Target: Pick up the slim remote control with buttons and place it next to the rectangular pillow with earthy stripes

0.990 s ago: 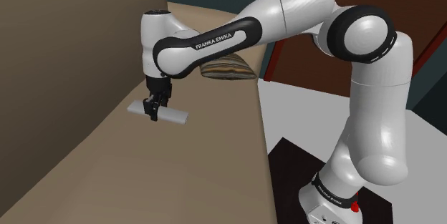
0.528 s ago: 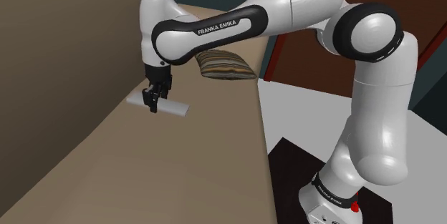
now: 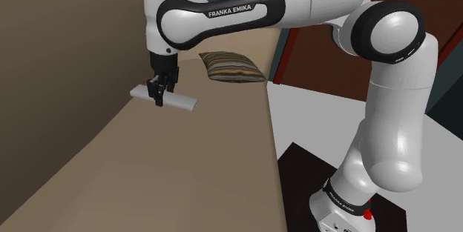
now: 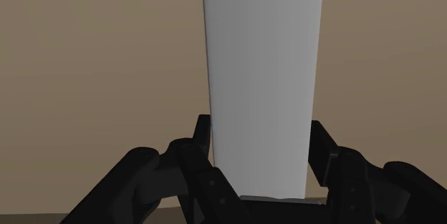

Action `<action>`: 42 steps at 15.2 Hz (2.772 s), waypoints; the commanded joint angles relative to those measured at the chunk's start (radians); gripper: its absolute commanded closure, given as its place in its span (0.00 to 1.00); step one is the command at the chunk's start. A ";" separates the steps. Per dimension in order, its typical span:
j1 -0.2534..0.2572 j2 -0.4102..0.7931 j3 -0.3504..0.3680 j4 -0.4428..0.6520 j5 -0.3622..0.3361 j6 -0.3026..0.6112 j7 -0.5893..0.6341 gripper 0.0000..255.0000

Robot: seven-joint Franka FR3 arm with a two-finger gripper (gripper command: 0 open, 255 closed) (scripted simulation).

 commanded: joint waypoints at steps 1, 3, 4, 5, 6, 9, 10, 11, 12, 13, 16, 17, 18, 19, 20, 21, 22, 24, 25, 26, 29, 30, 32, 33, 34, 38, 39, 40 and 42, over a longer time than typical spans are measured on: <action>0.001 -0.004 0.001 0.026 0.002 -0.029 -0.001 1.00; 0.001 -0.008 0.002 0.047 0.004 -0.055 -0.003 1.00; 0.002 -0.010 0.002 0.058 0.004 -0.067 -0.004 1.00; 0.002 -0.011 0.003 0.070 0.005 -0.080 -0.004 1.00; 0.003 -0.012 0.003 0.081 0.005 -0.093 -0.005 1.00; 0.004 -0.014 0.004 0.119 0.007 -0.132 -0.007 1.00; 0.005 -0.014 0.004 0.132 0.007 -0.146 -0.008 1.00; 0.005 -0.014 0.004 0.146 0.007 -0.159 -0.008 1.00; 0.006 -0.014 0.005 0.160 0.007 -0.173 -0.009 1.00; 0.007 -0.013 0.005 0.174 0.007 -0.186 -0.009 1.00; 0.010 -0.010 0.005 0.217 0.007 -0.226 -0.010 1.00; -0.008 -0.044 0.001 0.169 0.017 -0.210 -0.029 1.00; -0.026 -0.076 -0.003 0.124 0.026 -0.196 -0.049 1.00; -0.043 -0.107 -0.008 0.082 0.035 -0.183 -0.069 1.00; -0.059 -0.137 -0.014 0.042 0.043 -0.171 -0.090 1.00; -0.074 -0.165 -0.021 0.005 0.051 -0.161 -0.111 1.00; -0.088 -0.192 -0.028 -0.031 0.059 -0.151 -0.132 1.00; -0.116 -0.243 -0.045 -0.096 0.073 -0.134 -0.177 1.00; -0.128 -0.267 -0.054 -0.126 0.079 -0.127 -0.199 1.00; -0.141 -0.290 -0.063 -0.155 0.085 -0.120 -0.222 1.00; -0.176 -0.354 -0.094 -0.232 0.098 -0.105 -0.291 1.00; -0.187 -0.373 -0.106 -0.255 0.101 -0.100 -0.314 1.00; -0.209 -0.409 -0.129 -0.296 0.106 -0.093 -0.360 1.00; -0.220 -0.425 -0.141 -0.315 0.108 -0.090 -0.384 1.00; -0.231 -0.440 -0.153 -0.333 0.109 -0.088 -0.407 1.00; -0.272 -0.493 -0.206 -0.392 0.109 -0.080 -0.501 1.00; -0.283 -0.504 -0.219 -0.404 0.107 -0.079 -0.525 1.00; -0.293 -0.513 -0.233 -0.415 0.106 -0.077 -0.548 1.00; -0.314 -0.530 -0.261 -0.433 0.102 -0.076 -0.595 1.00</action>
